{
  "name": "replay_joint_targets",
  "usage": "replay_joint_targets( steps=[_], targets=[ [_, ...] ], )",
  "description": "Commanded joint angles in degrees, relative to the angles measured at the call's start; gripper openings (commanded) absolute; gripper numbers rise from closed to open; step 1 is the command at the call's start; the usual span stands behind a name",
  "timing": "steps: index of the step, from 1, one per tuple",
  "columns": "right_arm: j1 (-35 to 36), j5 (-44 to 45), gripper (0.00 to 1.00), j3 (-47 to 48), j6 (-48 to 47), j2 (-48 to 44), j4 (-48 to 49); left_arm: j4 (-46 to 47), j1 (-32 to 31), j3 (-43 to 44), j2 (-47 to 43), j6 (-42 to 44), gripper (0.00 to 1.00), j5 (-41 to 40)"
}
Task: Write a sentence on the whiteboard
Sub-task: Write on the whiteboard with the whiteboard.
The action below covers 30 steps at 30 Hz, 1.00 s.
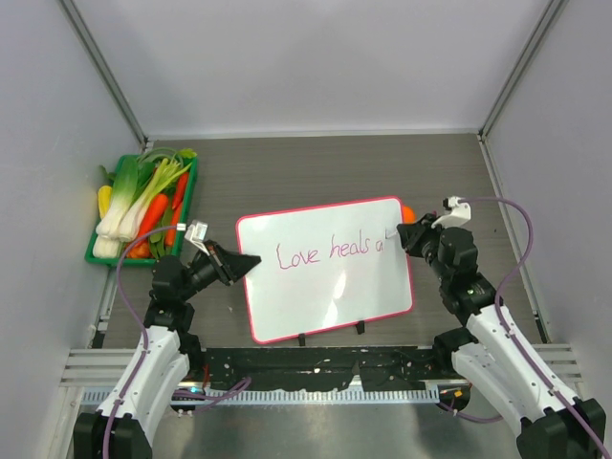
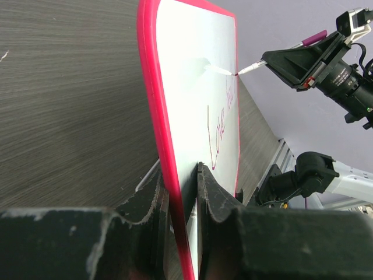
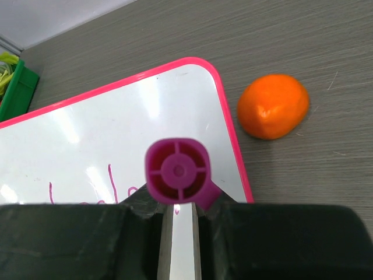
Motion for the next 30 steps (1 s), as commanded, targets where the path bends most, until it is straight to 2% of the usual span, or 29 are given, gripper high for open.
replay_joint_targets(
  steps=[1, 30],
  targets=[
    [-0.2, -1.2, 0.01, -0.7, 0.2, -1.3, -2.0, -0.8, 0.9, -1.3, 0.5, 10.5, 0.0, -6.1],
    [-0.2, -1.6, 0.01, -2.6, 0.2, -5.1, -5.6, -0.8, 0.9, -1.3, 0.5, 10.5, 0.0, -6.1]
  ],
)
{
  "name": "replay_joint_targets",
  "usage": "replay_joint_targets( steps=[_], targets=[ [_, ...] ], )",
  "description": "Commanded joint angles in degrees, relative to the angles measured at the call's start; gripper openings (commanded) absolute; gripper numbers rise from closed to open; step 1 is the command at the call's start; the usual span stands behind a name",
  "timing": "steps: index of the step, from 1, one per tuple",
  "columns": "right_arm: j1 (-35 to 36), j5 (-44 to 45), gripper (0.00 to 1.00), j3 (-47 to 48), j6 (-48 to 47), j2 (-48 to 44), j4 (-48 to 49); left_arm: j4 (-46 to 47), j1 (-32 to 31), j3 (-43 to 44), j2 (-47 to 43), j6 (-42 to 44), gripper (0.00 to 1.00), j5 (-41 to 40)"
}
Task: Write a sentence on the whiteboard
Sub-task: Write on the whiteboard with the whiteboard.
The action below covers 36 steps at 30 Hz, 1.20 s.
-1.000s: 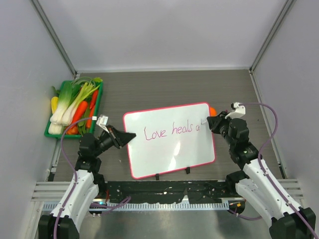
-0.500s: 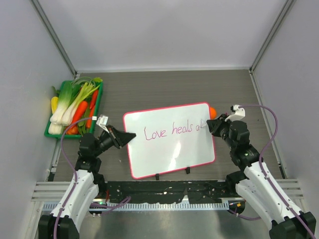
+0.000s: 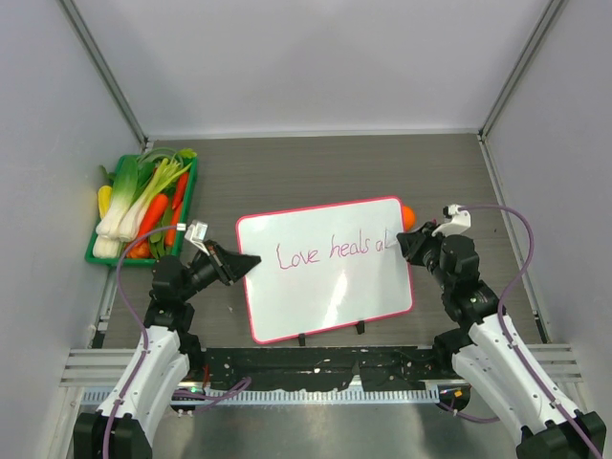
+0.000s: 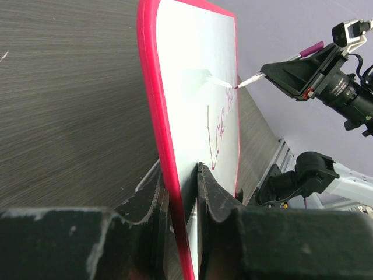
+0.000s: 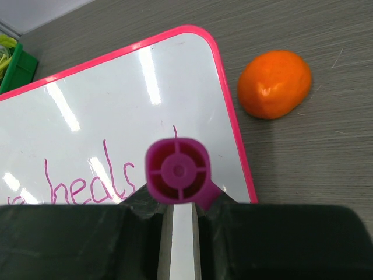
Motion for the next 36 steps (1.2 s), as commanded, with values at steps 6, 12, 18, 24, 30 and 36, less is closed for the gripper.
replay_joint_targets(
  steps=[6, 12, 18, 24, 30, 36],
  targets=[
    [-0.3, 1.5, 0.01, 0.0, -0.3, -0.8, -1.5, -1.0, 0.9, -1.3, 0.6, 10.5, 0.0, -6.2],
    [-0.2, 3.6, 0.01, 2.0, -0.8, 0.2, -0.8, -1.0, 0.9, -1.3, 0.6, 10.5, 0.0, -6.2],
    [-0.2, 5.6, 0.01, 4.9, -2.0, 1.1, 0.1, -1.0, 0.9, -1.2, 0.6, 10.5, 0.0, -6.3],
    [-0.2, 7.0, 0.01, 8.1, -2.5, 2.0, 2.4, -1.0, 0.8, -1.2, 0.6, 10.5, 0.0, -6.3],
    [-0.2, 8.5, 0.01, 9.7, -3.4, 5.6, 5.0, -1.0, 0.9, -1.2, 0.5, 10.4, 0.0, -6.3],
    [-0.2, 9.5, 0.01, 10.0, -3.4, 7.7, 6.2, -0.9, 0.8, -1.3, 0.5, 10.4, 0.0, -6.3]
  ],
)
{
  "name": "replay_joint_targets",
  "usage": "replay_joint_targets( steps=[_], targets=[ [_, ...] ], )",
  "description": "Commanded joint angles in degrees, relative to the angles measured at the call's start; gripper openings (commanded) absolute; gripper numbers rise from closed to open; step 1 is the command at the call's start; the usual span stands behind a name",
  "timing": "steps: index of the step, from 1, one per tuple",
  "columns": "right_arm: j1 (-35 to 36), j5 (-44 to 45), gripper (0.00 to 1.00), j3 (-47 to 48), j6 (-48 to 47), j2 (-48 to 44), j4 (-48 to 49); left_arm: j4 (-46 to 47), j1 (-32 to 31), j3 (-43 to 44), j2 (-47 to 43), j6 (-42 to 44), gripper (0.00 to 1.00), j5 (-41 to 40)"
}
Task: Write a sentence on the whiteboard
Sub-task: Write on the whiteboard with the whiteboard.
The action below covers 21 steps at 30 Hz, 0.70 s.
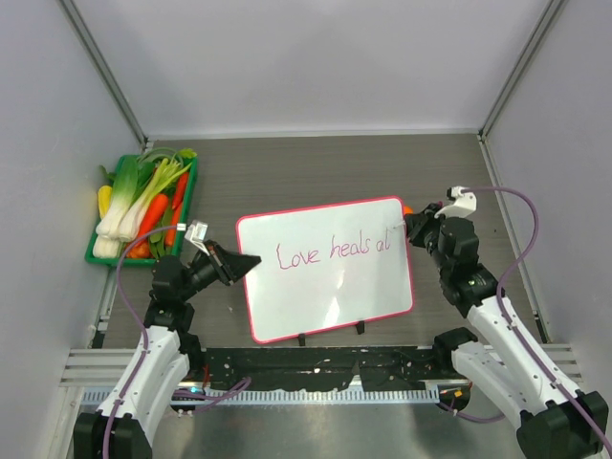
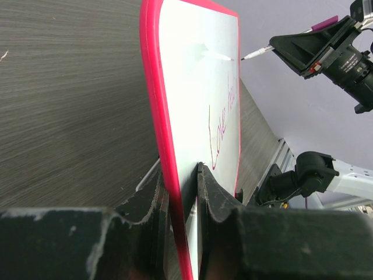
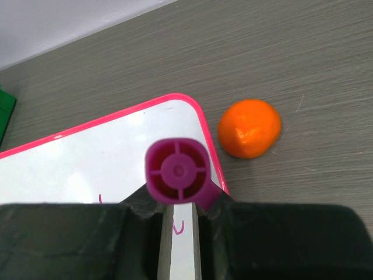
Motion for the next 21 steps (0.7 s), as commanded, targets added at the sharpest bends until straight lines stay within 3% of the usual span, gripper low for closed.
replay_joint_targets(
  steps=[1, 11, 21],
  targets=[
    [-0.2, 1.7, 0.01, 2.5, -0.3, 0.9, 3.9, -0.8, 0.9, -1.3, 0.5, 10.4, 0.0, -6.2],
    [-0.3, 2.1, 0.01, 2.4, -0.2, 3.6, 7.5, -0.5, 0.9, -1.3, 0.7, 10.4, 0.0, -6.1],
    [-0.2, 1.1, 0.01, 0.3, -0.6, 1.8, 3.0, -0.4, 0.9, -1.3, 0.9, 10.4, 0.0, -6.0]
  ],
)
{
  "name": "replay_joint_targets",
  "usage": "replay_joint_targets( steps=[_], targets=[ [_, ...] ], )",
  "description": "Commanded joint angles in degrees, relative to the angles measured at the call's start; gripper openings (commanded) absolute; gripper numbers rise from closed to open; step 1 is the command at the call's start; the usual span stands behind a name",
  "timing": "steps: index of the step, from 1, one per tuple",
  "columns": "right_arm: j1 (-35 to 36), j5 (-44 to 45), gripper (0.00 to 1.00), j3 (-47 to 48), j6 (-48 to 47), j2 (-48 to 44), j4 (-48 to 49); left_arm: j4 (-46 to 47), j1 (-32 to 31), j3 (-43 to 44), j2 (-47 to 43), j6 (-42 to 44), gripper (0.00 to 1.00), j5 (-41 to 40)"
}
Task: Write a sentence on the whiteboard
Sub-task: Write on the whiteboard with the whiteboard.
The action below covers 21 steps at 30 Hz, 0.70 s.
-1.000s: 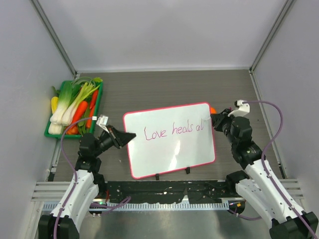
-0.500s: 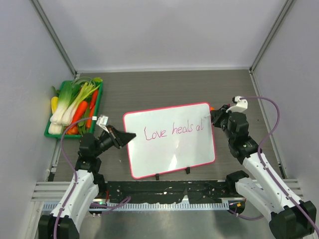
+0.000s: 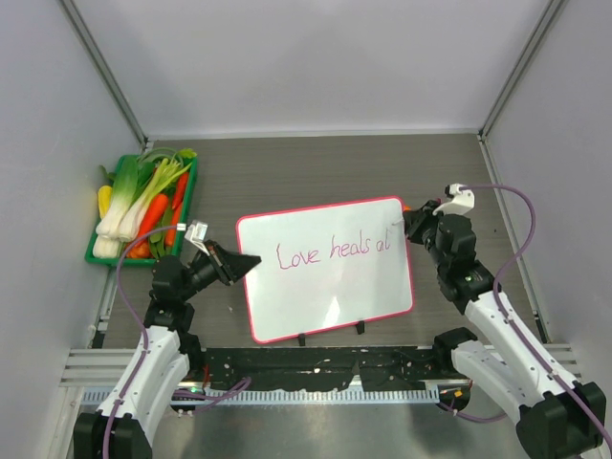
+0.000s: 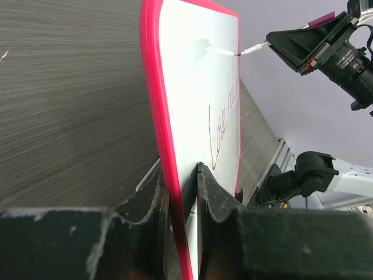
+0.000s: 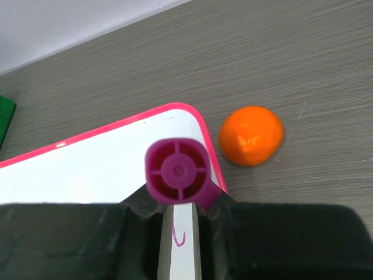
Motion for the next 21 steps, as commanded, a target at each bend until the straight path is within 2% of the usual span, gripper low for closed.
replay_joint_targets(
  steps=[1, 21],
  targets=[
    [-0.2, 0.3, 0.01, 0.0, -0.6, -2.1, -0.8, -0.4, 0.8, -1.3, 1.0, 10.4, 0.0, -6.0],
    [-0.2, -2.9, 0.01, -2.1, -0.3, -6.2, -7.8, -0.7, 0.9, -1.4, 0.3, 10.4, 0.0, -6.1]
  ],
)
